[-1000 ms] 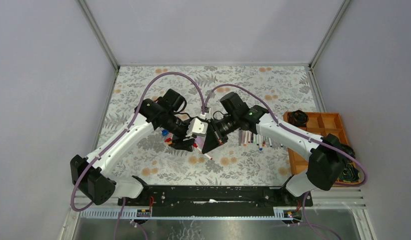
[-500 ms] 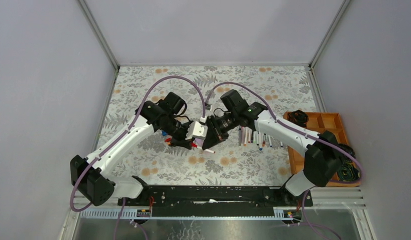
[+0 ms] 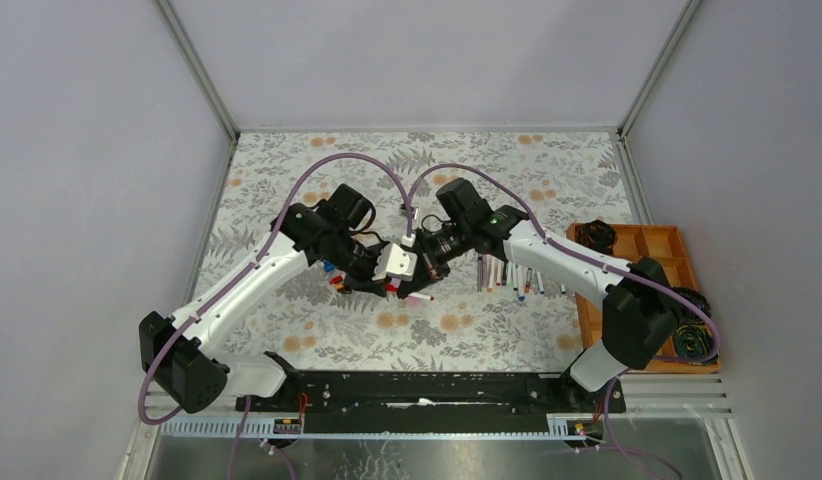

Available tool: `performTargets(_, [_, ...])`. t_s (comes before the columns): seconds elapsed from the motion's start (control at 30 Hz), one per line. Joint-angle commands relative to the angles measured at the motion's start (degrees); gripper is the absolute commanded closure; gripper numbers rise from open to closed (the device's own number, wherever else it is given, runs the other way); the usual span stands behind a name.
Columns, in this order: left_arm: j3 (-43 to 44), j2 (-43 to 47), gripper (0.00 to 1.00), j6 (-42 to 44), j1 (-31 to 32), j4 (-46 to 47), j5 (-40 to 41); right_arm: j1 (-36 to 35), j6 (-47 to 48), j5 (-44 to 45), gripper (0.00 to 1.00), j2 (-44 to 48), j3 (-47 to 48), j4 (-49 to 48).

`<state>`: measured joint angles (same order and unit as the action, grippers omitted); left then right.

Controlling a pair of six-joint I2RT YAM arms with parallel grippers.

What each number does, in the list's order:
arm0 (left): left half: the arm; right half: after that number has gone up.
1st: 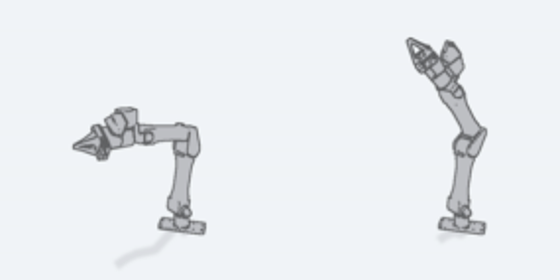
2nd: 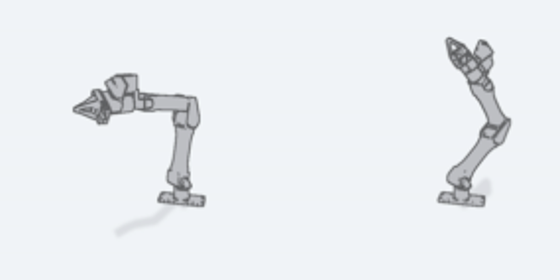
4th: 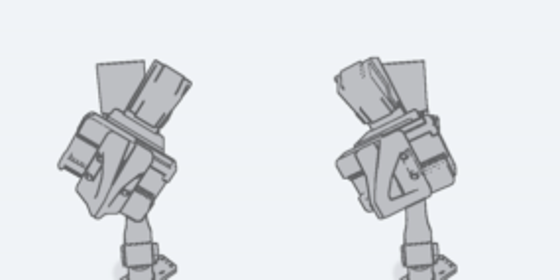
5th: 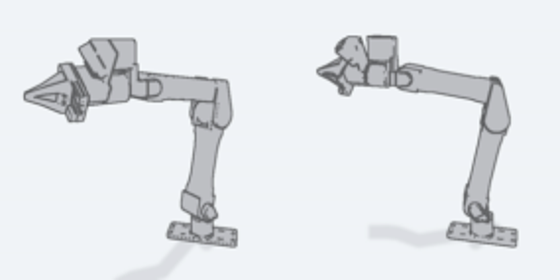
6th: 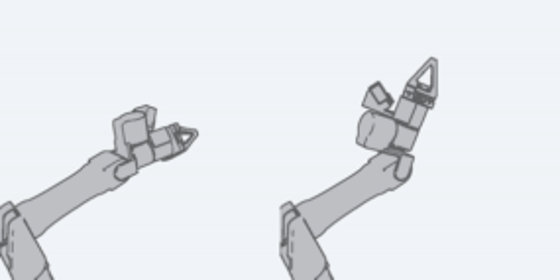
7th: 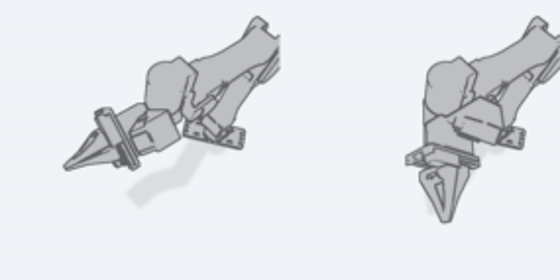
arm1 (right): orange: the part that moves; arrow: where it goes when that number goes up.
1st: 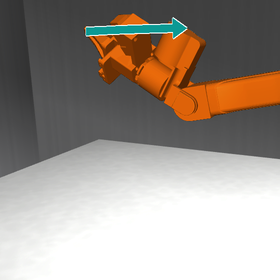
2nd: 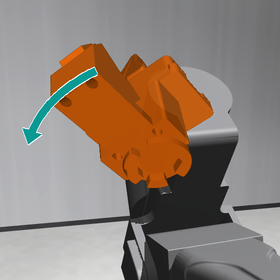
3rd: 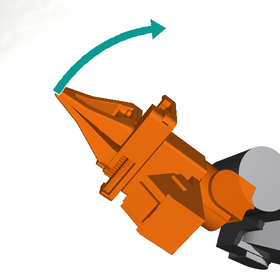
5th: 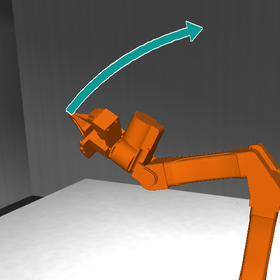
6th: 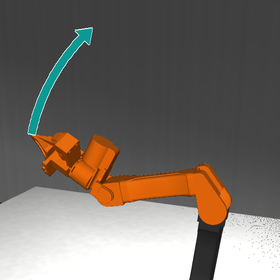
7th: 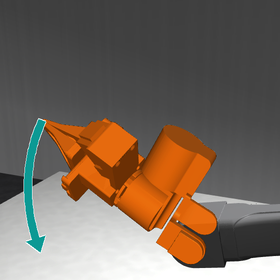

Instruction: Open the pen caps

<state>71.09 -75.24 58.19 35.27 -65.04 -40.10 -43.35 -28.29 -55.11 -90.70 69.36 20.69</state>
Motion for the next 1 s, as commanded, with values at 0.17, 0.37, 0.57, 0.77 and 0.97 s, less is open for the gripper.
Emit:
performTargets(0.17, [0.82,0.23,0.46,-1.18,0.32,3.94,-0.33,-0.55,-1.47,-3.07,1.00,1.75,0.31,-0.66])
performTargets(0.37, [1.64,-0.33,0.41,-0.41,0.74,2.99,-2.66,-0.55,-1.49,-2.90,1.00,1.31,1.99,0.00])
performTargets(0.57, [1.45,-0.34,0.59,2.20,0.86,0.69,-3.27,-0.50,-1.37,-3.23,1.00,0.81,1.64,-0.23])
performTargets(0.77, [2.20,-1.19,0.97,5.70,0.75,-2.60,-2.08,0.30,0.13,-3.86,1.00,1.45,1.36,1.42])
performTargets(0.97, [3.40,-1.67,1.00,11.06,0.57,-6.51,4.45,1.66,2.85,-4.12,1.00,5.32,-2.35,4.95])
